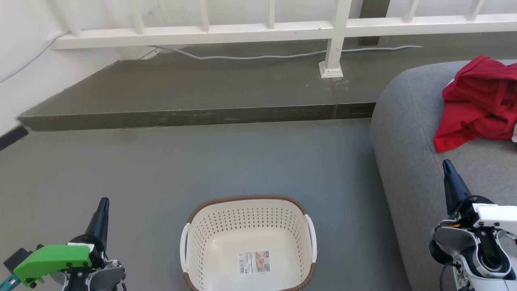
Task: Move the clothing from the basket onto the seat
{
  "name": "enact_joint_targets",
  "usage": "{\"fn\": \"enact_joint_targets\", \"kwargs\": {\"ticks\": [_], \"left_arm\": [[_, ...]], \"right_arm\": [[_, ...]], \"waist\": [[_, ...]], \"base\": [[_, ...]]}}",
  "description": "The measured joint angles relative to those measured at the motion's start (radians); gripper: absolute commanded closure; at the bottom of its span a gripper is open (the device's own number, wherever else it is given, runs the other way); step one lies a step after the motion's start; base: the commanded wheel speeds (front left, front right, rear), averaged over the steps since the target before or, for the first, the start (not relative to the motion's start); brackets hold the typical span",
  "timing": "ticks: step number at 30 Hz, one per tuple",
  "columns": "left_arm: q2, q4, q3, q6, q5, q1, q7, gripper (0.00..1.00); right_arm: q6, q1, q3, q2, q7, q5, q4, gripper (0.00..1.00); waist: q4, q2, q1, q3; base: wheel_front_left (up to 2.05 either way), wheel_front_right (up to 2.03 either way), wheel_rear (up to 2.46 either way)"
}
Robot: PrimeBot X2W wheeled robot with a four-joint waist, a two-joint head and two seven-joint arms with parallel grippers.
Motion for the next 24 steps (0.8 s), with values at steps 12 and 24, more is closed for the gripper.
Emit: {"fn": "enact_joint_targets", "kwargs": {"ticks": [12, 24], "left_arm": [[0.0, 0.006, 0.001, -0.001, 0.0, 0.0, 0.002, 1.0], [0.0, 0.009, 0.001, -0.002, 0.0, -0.001, 0.002, 1.0]], "right_arm": [[0.0, 0.0, -0.001, 0.001, 0.003, 0.0, 0.004, 1.0], [0.0, -0.001, -0.002, 0.002, 0.004, 0.0, 0.006, 1.0]], "waist": [[0.0, 0.0, 0.0, 0.0], [0.0, 0.0, 0.0, 0.0]], "base": [[0.0, 0.0, 0.0], [0.0, 0.0, 0.0]]}}
